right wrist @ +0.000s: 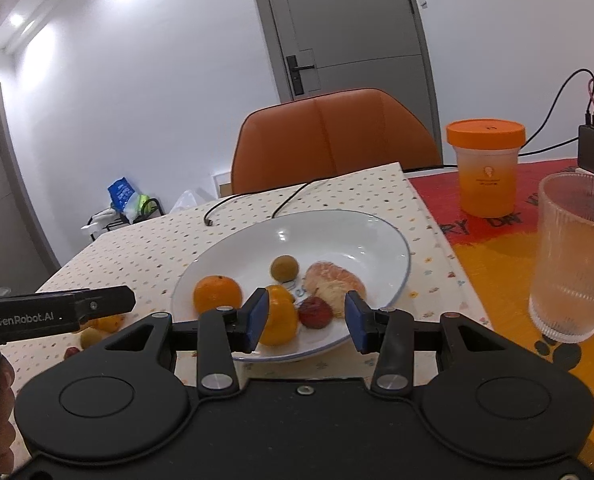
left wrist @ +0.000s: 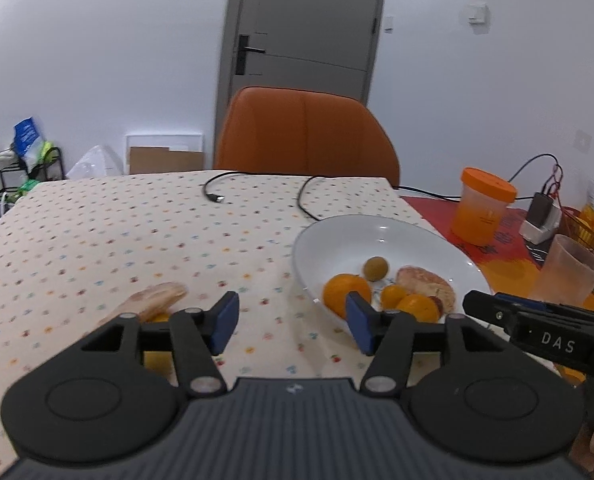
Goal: Organize fruits
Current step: 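Open the right tool to drop the roll while the left tool releases the orange, then move both open tools back toward the fruit pile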
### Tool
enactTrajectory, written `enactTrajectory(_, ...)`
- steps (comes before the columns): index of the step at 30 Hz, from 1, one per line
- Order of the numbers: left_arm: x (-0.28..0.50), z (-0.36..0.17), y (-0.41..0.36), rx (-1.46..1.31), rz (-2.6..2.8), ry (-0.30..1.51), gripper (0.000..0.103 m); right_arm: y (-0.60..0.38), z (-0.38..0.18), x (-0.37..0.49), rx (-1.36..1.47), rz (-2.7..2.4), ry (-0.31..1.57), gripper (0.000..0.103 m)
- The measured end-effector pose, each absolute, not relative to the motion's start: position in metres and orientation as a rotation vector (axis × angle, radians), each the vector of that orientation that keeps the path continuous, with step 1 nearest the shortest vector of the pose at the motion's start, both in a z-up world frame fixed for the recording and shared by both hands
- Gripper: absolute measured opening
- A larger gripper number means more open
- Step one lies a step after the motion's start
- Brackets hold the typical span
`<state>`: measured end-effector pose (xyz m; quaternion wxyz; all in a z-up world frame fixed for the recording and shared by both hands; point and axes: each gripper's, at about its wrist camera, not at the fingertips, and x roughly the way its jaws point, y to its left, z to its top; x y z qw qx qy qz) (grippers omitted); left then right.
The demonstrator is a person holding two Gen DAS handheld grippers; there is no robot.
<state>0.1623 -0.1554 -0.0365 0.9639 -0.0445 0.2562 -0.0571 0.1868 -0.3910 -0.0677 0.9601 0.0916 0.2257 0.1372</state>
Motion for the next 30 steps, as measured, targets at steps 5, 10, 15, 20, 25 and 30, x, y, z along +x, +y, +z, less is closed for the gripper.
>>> enactTrajectory(5,0.151,-0.035,-0.143,-0.097,-0.077,0.506,0.076,-0.383,-0.065,0.183,0.179,0.28,0.46,0.052)
enactTrajectory(10,0.144,-0.038,-0.128,-0.113,-0.027,0.507,0.086,-0.371,-0.063,0.179,0.158,0.288,0.46,0.068)
enactTrajectory(15,0.136,-0.042,-0.11,-0.138,0.015,0.505,0.094,-0.359,-0.062,0.176,0.151,0.295,0.466,0.078)
enactTrajectory(20,0.127,-0.043,-0.092,-0.145,0.057,0.496,0.1,-0.346,-0.062,0.173,0.139,0.31,0.475,0.083)
enactTrajectory(25,0.119,-0.044,-0.077,-0.159,0.084,0.497,0.102,-0.335,-0.06,0.168,0.135,0.337,0.473,0.092)
enactTrajectory(30,0.11,-0.045,-0.065,-0.173,0.099,0.492,0.103,-0.325,-0.058,0.166,0.125,0.357,0.474,0.097)
